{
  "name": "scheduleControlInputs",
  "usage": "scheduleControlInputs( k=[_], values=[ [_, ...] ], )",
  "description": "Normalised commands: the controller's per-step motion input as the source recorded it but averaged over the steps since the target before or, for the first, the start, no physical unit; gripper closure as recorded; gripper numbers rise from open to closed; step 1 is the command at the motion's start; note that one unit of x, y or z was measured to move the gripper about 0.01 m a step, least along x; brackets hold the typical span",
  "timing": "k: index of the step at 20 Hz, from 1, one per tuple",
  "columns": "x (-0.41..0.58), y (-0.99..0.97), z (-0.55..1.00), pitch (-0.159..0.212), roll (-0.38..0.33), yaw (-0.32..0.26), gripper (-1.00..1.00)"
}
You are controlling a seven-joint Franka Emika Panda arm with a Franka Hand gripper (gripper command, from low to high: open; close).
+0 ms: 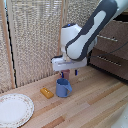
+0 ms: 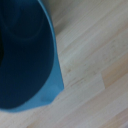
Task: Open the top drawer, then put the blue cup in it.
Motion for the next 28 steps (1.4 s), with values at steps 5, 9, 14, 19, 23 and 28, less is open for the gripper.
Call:
scheduleControlInputs(
  k=[5,9,14,19,23,28],
  values=[
    [0.085,-0.01,-0.33,0.063,0.027,-0.097,-1.00],
    [0.000,-0.10,-0.23,0.000,0.001,-0.008,1.00],
    [0.000,-0.04,-0.04,-0.003,0.017,0.000,1.00],
    [-0.013,0.01,0.00,0.000,-0.002,0.004,1.00],
    [-0.165,0.02,0.00,-0.026,0.000,0.009,1.00],
    [-0.122,0.07,0.05,-0.013,0.001,-0.027,1.00]
  ],
)
